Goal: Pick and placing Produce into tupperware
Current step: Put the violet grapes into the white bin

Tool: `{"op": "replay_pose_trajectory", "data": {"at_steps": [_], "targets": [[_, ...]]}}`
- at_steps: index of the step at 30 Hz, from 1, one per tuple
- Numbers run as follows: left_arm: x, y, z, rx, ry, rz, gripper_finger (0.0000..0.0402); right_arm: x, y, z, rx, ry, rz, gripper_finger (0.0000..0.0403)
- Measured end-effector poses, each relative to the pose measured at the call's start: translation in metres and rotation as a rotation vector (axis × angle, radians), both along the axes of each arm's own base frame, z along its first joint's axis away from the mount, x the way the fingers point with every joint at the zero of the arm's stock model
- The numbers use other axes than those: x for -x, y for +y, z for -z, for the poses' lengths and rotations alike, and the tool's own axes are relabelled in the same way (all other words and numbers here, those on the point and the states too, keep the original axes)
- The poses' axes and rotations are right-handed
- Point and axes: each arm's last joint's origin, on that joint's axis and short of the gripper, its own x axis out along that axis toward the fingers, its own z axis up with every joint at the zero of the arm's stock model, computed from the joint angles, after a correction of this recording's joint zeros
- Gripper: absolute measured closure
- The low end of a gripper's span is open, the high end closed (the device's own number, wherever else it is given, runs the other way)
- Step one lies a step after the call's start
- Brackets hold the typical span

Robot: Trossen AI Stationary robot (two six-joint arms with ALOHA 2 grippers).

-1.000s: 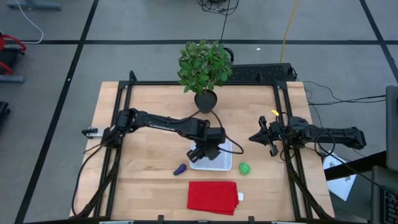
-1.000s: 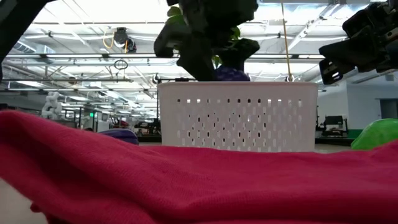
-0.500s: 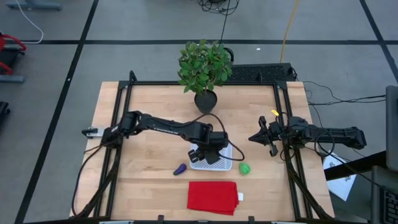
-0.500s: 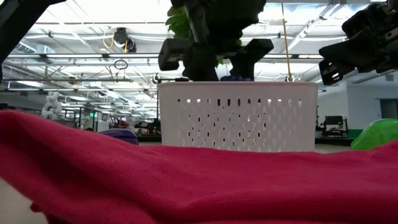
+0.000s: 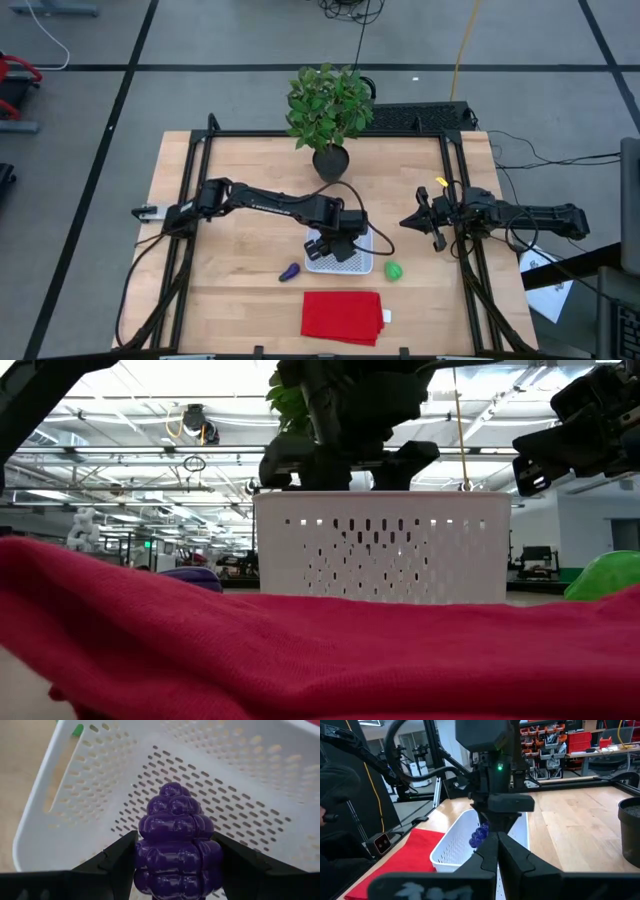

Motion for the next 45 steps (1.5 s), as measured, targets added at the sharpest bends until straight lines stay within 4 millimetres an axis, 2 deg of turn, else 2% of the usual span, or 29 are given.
{"op": "replay_pose_trajectory", "data": {"at_steps": [20, 28, 38, 45], "targets": [[-0.003, 0.003, 0.004, 0.087, 0.027, -0.214, 0.0170, 0.000, 0.000, 0.000, -0.007, 0.002, 0.000, 0.0403], [-0.003, -0.001, 0.017, 0.060, 0.076, -0.224, 0.0170, 0.000, 0.000, 0.000, -0.007, 0.003, 0.000, 0.0403], [-0.001, 0.000, 0.018, 0.057, 0.103, -0.241, 0.0170, 0.000, 0.000, 0.001, -0.008, 0.008, 0.000, 0.0403], [0.000, 0.000, 0.027, 0.053, 0.144, -0.252, 0.0170, 0.000, 0.000, 0.001, -0.008, 0.008, 0.000, 0.0403]]}}
